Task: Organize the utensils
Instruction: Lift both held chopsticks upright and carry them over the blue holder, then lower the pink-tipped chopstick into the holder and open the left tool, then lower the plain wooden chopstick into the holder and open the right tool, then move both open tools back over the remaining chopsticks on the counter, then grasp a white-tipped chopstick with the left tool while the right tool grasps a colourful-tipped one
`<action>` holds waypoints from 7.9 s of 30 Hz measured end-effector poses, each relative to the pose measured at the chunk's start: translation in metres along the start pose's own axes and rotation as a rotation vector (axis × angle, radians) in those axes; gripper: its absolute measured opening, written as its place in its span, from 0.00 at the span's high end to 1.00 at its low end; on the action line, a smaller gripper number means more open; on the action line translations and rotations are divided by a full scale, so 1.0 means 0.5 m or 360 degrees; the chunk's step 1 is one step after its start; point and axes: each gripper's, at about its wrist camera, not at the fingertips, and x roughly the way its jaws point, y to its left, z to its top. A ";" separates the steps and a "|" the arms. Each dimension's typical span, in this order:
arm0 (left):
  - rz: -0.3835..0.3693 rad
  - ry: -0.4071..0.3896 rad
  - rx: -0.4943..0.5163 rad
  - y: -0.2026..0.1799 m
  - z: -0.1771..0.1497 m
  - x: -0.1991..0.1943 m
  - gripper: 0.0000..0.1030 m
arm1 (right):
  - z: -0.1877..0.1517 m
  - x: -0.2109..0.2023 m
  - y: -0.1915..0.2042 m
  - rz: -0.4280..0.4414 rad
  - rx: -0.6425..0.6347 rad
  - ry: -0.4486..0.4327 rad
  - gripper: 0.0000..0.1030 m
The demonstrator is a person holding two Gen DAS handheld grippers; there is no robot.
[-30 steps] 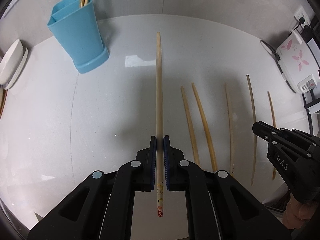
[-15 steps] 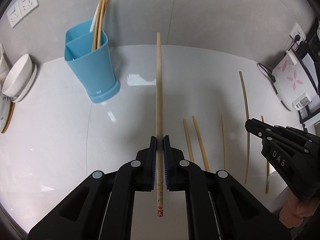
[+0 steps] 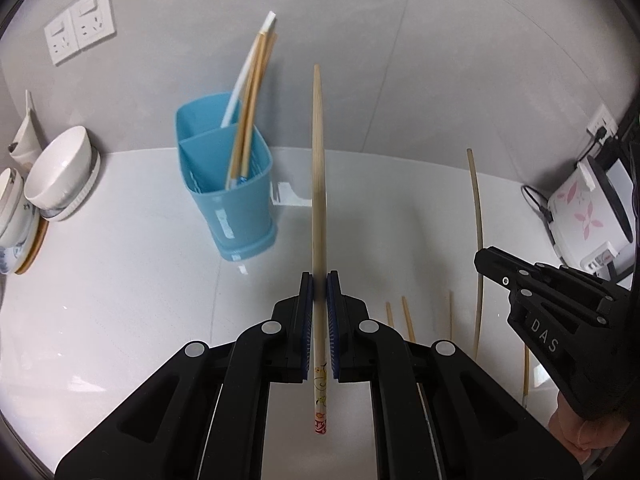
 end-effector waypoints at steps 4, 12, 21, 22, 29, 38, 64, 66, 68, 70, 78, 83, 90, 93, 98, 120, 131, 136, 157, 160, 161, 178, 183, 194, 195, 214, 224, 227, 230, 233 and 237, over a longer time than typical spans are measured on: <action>0.0014 -0.0026 -0.0062 0.031 0.014 -0.007 0.94 | 0.025 0.001 0.024 0.0023 -0.0048 -0.0025 0.97; 0.0055 -0.0083 -0.0126 0.080 0.054 -0.018 0.94 | 0.065 0.004 0.068 0.0016 -0.0104 -0.0083 0.97; 0.0060 -0.0159 -0.0145 0.133 0.107 -0.021 0.94 | 0.100 0.017 0.133 0.0058 -0.0114 -0.0147 0.97; 0.0055 -0.0169 -0.0147 0.138 0.112 -0.021 0.94 | 0.103 0.019 0.139 0.0063 -0.0113 -0.0153 0.97; 0.0040 -0.0242 -0.0163 0.166 0.153 -0.004 0.94 | 0.147 0.019 0.171 0.0115 -0.0116 -0.0203 0.97; -0.0043 -0.0498 -0.0154 0.188 0.206 0.004 0.94 | 0.204 0.026 0.169 0.0154 -0.0083 -0.0280 0.97; -0.0007 -0.0955 0.0025 0.167 0.188 0.114 0.94 | 0.219 0.092 0.134 0.0162 0.0013 -0.0242 0.97; -0.0008 -0.0936 0.0025 0.170 0.184 0.125 0.94 | 0.218 0.093 0.135 0.0162 0.0010 -0.0242 0.97; -0.0010 -0.0918 0.0038 0.167 0.177 0.134 0.94 | 0.216 0.095 0.135 0.0164 0.0012 -0.0237 0.97; -0.0010 -0.0903 0.0050 0.165 0.170 0.141 0.94 | 0.214 0.095 0.132 0.0166 0.0012 -0.0235 0.97; -0.0017 -0.0834 0.0103 0.165 0.162 0.163 0.94 | 0.208 0.095 0.128 0.0173 0.0008 -0.0226 0.97; -0.0019 -0.0793 0.0122 0.168 0.163 0.168 0.93 | 0.204 0.093 0.128 0.0176 0.0005 -0.0217 0.97; 0.0015 -0.0710 0.0120 0.170 0.171 0.147 0.66 | 0.207 0.087 0.129 0.0187 -0.0007 -0.0225 0.97; 0.0026 -0.0651 0.0098 0.180 0.173 0.129 0.45 | 0.211 0.083 0.131 0.0210 -0.0014 -0.0244 0.97; 0.0019 -0.0479 0.0052 0.207 0.183 0.114 0.19 | 0.221 0.080 0.144 0.0302 -0.0019 -0.0293 0.96; 0.0207 -0.0359 -0.0075 0.285 0.179 0.062 0.06 | 0.260 0.101 0.213 0.0573 0.0012 -0.0585 0.97; 0.0226 -0.0334 -0.0072 0.295 0.170 0.077 0.06 | 0.241 0.158 0.235 0.0530 -0.0023 -0.0567 0.96; 0.0234 -0.0322 -0.0092 0.307 0.166 0.085 0.06 | 0.231 0.178 0.239 0.0499 -0.0037 -0.0518 0.96; 0.0207 -0.0292 -0.0122 0.313 0.165 0.086 0.06 | 0.213 0.159 0.203 0.0326 -0.0084 -0.0359 0.20; 0.0204 -0.0289 -0.0108 0.304 0.163 0.085 0.06 | 0.203 0.149 0.186 0.0293 -0.0071 -0.0371 0.10; 0.0198 -0.0286 -0.0096 0.300 0.162 0.085 0.06 | 0.201 0.147 0.181 0.0288 -0.0067 -0.0371 0.08; 0.0102 -0.0201 0.0007 0.223 0.135 0.074 0.06 | 0.143 0.105 0.079 0.0119 0.0041 -0.0342 0.08; 0.0085 -0.0171 0.0037 0.196 0.118 0.076 0.06 | 0.114 0.094 0.046 0.0062 0.0064 -0.0324 0.08; 0.0045 -0.0140 0.0113 0.132 0.070 0.068 0.06 | 0.041 0.067 -0.038 -0.0050 0.0129 -0.0259 0.08; 0.0041 -0.0137 0.0119 0.127 0.066 0.067 0.06 | 0.034 0.065 -0.047 -0.0060 0.0136 -0.0251 0.08; 0.0040 0.0051 0.0223 -0.008 -0.040 0.110 0.06 | -0.123 0.038 -0.199 -0.0256 0.0280 -0.0068 0.08; 0.0037 0.0238 0.0222 -0.051 -0.123 0.168 0.06 | -0.201 0.058 -0.221 -0.0289 0.0281 0.0112 0.08; 0.0046 0.0292 0.0219 -0.059 -0.147 0.186 0.06 | -0.231 0.074 -0.207 -0.0284 0.0238 0.0195 0.08; 0.0051 0.0345 0.0210 -0.063 -0.169 0.204 0.06 | -0.254 0.091 -0.192 -0.0281 0.0203 0.0269 0.11; 0.0054 0.0395 0.0193 -0.069 -0.185 0.220 0.06 | -0.272 0.099 -0.182 -0.0272 0.0178 0.0320 0.13; 0.0051 0.0463 0.0153 -0.071 -0.203 0.238 0.06 | -0.289 0.108 -0.168 -0.0262 0.0164 0.0382 0.19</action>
